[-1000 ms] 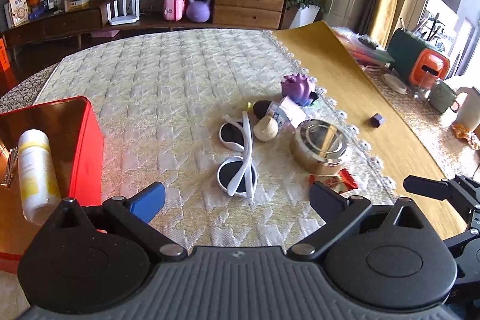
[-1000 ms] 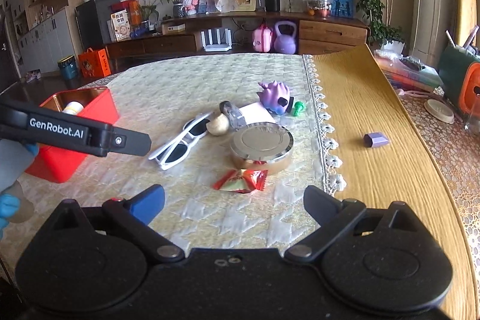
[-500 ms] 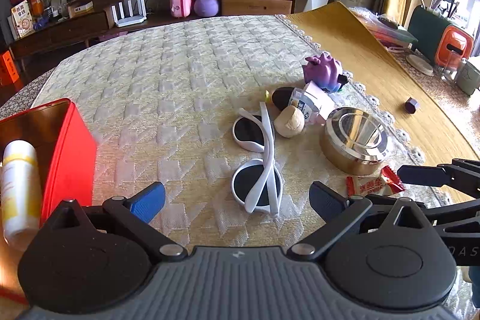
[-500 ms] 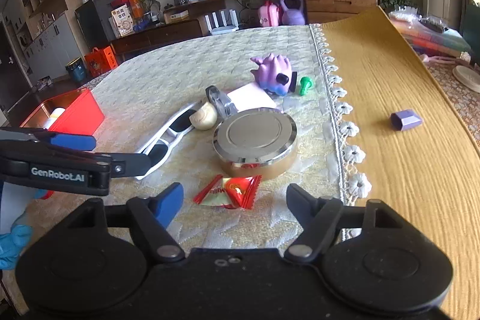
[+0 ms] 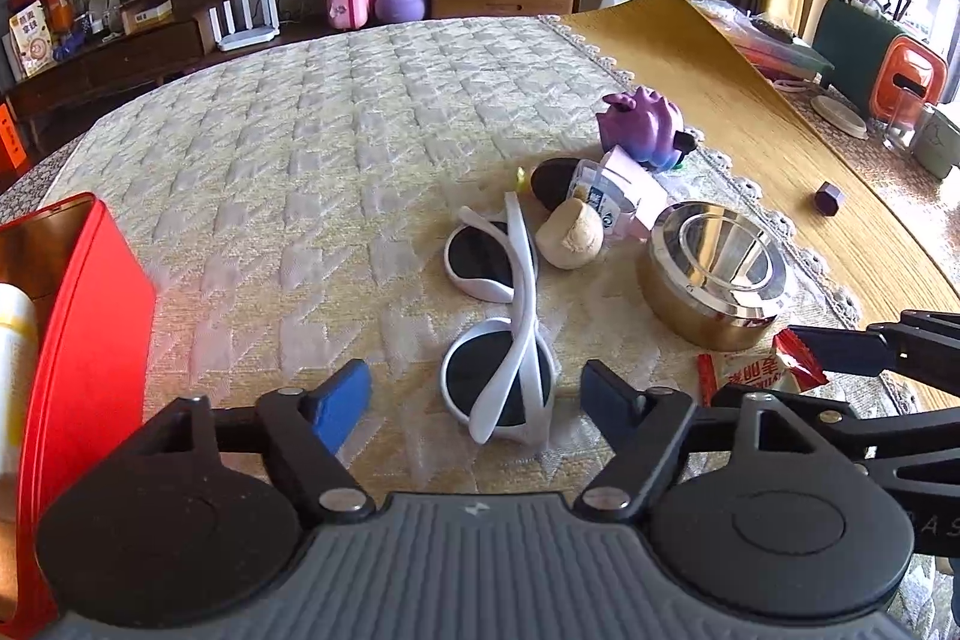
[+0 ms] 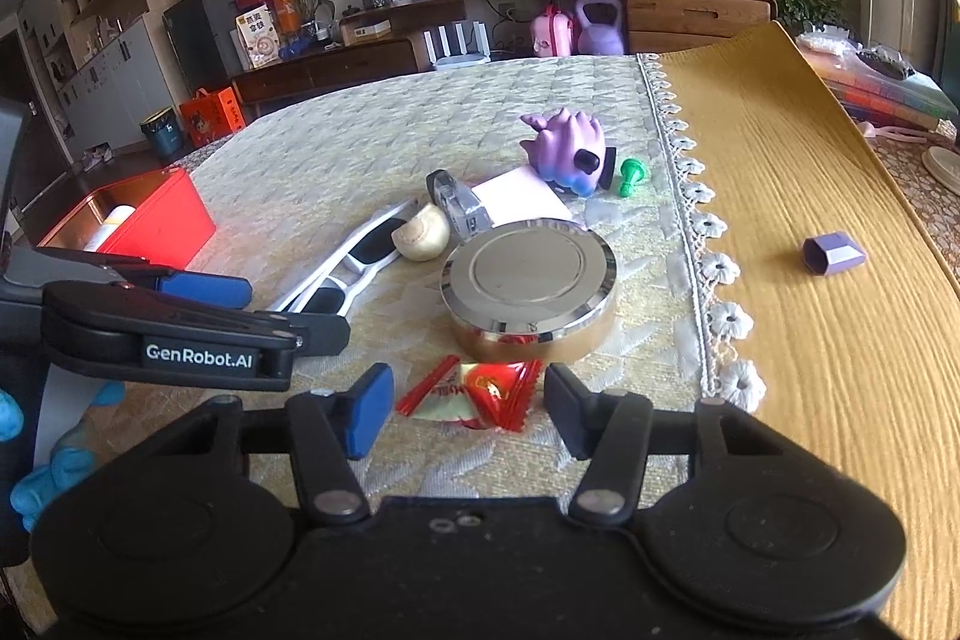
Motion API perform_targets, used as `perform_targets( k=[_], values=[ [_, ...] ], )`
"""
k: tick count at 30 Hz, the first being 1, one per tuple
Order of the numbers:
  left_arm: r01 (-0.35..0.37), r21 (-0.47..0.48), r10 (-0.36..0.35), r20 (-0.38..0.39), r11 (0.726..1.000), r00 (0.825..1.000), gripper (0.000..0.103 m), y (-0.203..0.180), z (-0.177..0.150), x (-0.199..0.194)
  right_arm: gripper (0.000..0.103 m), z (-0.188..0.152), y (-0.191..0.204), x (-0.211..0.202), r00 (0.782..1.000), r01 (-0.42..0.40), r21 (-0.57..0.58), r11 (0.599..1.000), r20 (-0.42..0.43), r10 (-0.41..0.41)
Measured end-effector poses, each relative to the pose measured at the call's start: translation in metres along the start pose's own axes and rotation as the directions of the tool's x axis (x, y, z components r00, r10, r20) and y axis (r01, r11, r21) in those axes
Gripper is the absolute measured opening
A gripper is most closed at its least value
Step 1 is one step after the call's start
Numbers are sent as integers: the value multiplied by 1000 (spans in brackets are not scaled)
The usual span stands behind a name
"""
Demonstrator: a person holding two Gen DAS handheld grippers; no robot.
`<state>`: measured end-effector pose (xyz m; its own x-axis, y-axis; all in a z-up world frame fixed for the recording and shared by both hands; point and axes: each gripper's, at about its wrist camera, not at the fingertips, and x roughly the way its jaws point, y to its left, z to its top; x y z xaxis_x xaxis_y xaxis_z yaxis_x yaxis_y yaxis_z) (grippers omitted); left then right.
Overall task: Organize rigid objects
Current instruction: 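Grasp the white sunglasses with the left tool while the right tool grasps the red candy packet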
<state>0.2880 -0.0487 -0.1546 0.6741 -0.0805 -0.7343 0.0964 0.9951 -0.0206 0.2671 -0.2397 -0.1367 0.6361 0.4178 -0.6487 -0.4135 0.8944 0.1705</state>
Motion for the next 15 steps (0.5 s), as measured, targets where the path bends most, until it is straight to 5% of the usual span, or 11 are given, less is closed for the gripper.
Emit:
perform_targets(
  k=[6,10,12,15],
  values=[
    [14,68,-15,17,998,1000,42,-12,2,0,43,1,2,1,1000,19,-2,1000,4,-19],
    [4,97,-6,24,995,1000,41,-16,1,-1,37,0,3,0,999,33,-8,999,7,-33],
    [2,92,-5,23,996,1000,41,-15,1,-1,25,0,5,0,999,40,-13,999,8,-40],
    [-7,98,5,23,995,1000,41,-15,0,-4,24,-2,8,-1,999,48,-13,999,16,-47]
  ],
)
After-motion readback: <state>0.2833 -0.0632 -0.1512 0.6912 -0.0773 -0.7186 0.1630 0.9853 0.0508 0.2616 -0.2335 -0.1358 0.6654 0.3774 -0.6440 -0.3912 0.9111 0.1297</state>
